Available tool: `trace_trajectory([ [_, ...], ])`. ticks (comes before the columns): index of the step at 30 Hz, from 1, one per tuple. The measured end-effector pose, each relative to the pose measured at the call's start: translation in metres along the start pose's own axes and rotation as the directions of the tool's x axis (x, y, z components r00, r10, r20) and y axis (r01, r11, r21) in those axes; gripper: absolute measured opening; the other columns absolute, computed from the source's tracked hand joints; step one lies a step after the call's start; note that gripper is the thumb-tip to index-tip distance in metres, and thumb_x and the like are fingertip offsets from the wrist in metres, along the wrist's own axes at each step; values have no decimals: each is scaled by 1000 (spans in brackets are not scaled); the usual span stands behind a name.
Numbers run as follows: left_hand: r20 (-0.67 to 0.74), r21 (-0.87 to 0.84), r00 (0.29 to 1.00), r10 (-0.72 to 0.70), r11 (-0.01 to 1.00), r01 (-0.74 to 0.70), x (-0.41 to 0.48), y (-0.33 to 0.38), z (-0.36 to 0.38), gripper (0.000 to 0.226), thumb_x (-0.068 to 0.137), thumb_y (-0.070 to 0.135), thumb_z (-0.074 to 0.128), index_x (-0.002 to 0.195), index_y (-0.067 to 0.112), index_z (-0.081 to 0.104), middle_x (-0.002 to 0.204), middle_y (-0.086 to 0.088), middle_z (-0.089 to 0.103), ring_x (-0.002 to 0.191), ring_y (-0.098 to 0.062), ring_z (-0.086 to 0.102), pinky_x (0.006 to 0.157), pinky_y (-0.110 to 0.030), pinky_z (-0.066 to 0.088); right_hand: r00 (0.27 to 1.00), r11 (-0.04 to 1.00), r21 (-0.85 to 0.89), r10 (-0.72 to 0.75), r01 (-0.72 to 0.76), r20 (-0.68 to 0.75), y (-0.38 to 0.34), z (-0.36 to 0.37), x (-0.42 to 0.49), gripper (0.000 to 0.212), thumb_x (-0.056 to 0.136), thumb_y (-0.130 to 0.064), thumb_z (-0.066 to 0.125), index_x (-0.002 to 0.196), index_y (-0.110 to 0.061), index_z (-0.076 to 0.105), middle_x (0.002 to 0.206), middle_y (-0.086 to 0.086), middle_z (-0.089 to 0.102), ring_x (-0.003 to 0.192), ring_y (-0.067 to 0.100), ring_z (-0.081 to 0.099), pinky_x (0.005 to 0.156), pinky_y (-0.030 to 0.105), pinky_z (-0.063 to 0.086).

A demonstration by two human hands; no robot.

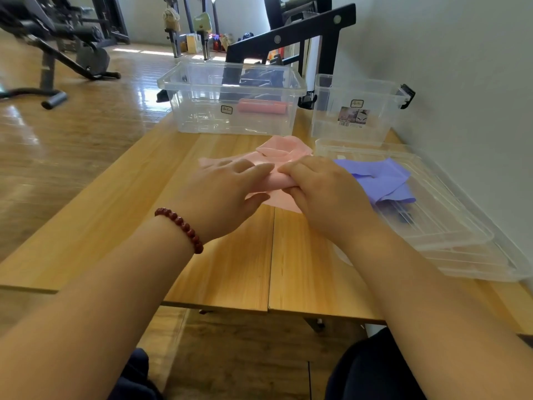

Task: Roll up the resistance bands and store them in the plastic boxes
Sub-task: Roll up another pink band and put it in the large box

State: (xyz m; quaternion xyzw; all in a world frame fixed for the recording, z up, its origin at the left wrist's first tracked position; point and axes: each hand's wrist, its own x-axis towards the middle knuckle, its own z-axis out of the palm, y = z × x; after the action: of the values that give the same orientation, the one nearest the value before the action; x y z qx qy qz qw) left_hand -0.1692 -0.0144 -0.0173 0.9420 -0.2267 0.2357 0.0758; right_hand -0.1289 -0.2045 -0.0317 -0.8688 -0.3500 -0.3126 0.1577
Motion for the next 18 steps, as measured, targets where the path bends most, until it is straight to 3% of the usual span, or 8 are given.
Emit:
trace_trajectory([
  [5, -34, 85, 999, -23, 996, 26, 5, -8, 1, 41, 96, 30, 47, 134, 15, 55, 113, -10, 68, 100, -36, 65, 77, -42, 49, 998, 999, -34, -36, 34, -42, -1, 4, 12, 20, 90, -9, 62, 109, -9, 69, 98, 9, 70, 88, 29, 62, 70, 39, 50],
  [11, -36, 109, 999, -20, 994, 24, 22, -44, -1, 41, 93, 31, 42, 127, 12, 58, 104, -11, 69, 90, -37, 67, 73, -44, 52, 993, 992, -88, -102, 96, -68, 5, 20, 50, 26, 91, -21, 53, 106, -8, 69, 97, 10, 70, 86, 33, 64, 68, 39, 51],
  [15, 4, 85, 998, -65, 994, 64, 45, -78, 4, 40, 97, 29, 48, 133, 13, 54, 118, -11, 66, 106, -36, 63, 84, -48, 49, 994, 992, -98, -85, 79, -69, 14, 43, 81, 24, 87, -19, 60, 105, -8, 70, 93, 11, 70, 80, 34, 63, 64, 41, 52],
  [18, 57, 86, 996, -72, 994, 67, 65, -102, 12, 45, 98, 34, 41, 138, 15, 49, 126, -8, 62, 113, -33, 59, 91, -45, 45, 996, 993, -106, -62, 55, -61, 25, 62, 100, 22, 86, -17, 63, 104, -7, 69, 91, 11, 69, 77, 35, 62, 62, 43, 53],
])
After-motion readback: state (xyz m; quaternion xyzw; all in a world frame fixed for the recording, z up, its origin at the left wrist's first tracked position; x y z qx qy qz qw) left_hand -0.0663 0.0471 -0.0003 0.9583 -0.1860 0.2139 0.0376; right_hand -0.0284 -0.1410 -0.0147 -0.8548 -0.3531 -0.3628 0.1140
